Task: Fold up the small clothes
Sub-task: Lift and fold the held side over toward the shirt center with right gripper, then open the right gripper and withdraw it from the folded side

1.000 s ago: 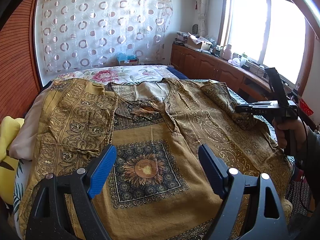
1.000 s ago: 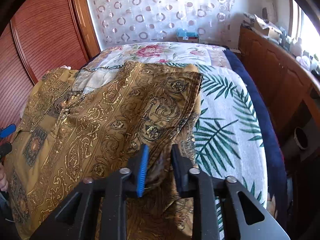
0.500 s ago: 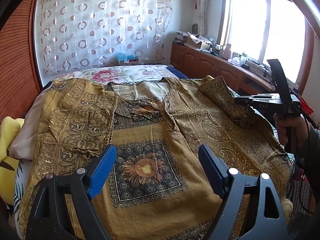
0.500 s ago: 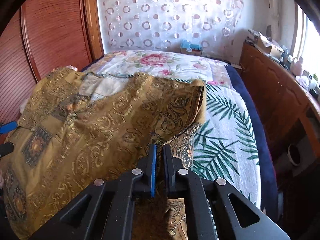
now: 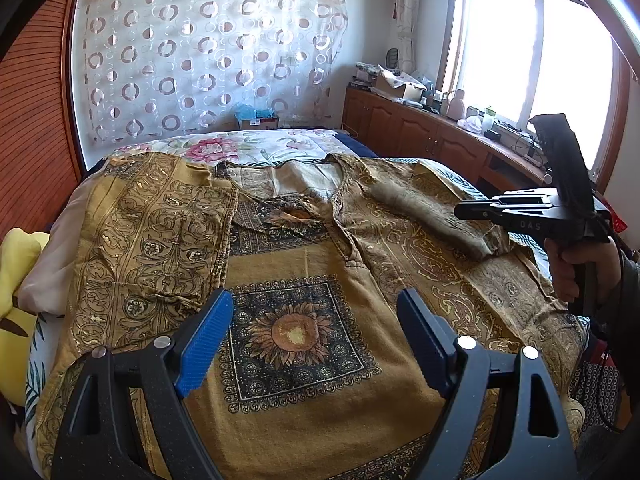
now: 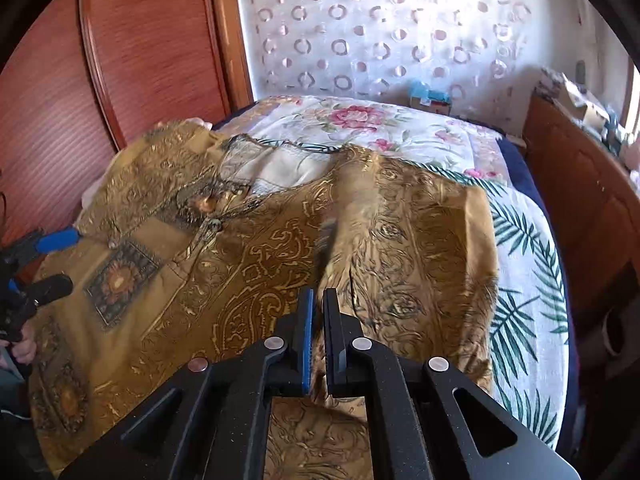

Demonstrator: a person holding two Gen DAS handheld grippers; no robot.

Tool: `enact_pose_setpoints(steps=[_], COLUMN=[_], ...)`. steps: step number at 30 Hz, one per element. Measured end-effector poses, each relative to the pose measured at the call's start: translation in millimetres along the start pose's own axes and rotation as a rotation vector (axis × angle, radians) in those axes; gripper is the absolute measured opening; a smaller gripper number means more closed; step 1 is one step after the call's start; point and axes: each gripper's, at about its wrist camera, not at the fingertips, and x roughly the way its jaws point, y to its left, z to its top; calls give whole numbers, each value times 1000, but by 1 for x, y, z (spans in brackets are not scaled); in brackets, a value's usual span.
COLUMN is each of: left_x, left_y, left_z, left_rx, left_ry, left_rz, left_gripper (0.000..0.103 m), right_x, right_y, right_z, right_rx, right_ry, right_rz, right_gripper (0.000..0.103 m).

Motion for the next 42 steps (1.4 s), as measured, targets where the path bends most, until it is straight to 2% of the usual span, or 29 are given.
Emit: enact_pose_setpoints(steps=[1, 4, 7, 11, 14, 19, 27, 30, 31, 33, 38, 42], left_x=[0, -2, -2, -2, -3, 0, 15, 21, 23, 26, 37, 48], left_y=[0, 2, 4, 11, 18, 28, 70, 90, 95, 105, 132, 146], left_z=[0, 0, 0, 2, 4, 10, 35, 47, 50, 57, 69, 77], left_rx=[0, -4, -7, -14, -22, -13, -17, -23, -22, -10, -37, -49], left_ry=[-1, -4, -5, -9, -11, -10, 15, 23, 24, 22, 32, 44], left_rz=[1, 3, 6, 19, 29, 58, 118, 143, 154, 181, 205, 226], left_gripper=[85, 85, 85, 85, 85, 85, 85, 85, 85, 85, 85, 85], right_x=[-2, -11, -19, -17, -8, -3, 31, 43, 44, 43, 42, 44], right_y=[-3, -13, -30, -57, -70, -79, -87, -87, -89, -93, -120, -122], right_z=[1, 2, -1, -12, -24, -33, -3, 7, 6, 8, 2, 3], right_rx=[1, 25, 45, 67, 86, 127, 184, 153, 143, 131, 208, 205], right_ry=[-8, -41, -46, 8, 71, 109, 131, 128, 122, 91, 64, 62], right_rz=[6, -31, -102, -176, -185, -190, -172, -160, -149, -129, -185, -231], right_gripper=[7, 28, 30, 31, 31, 31, 32, 29, 11, 3, 3, 3])
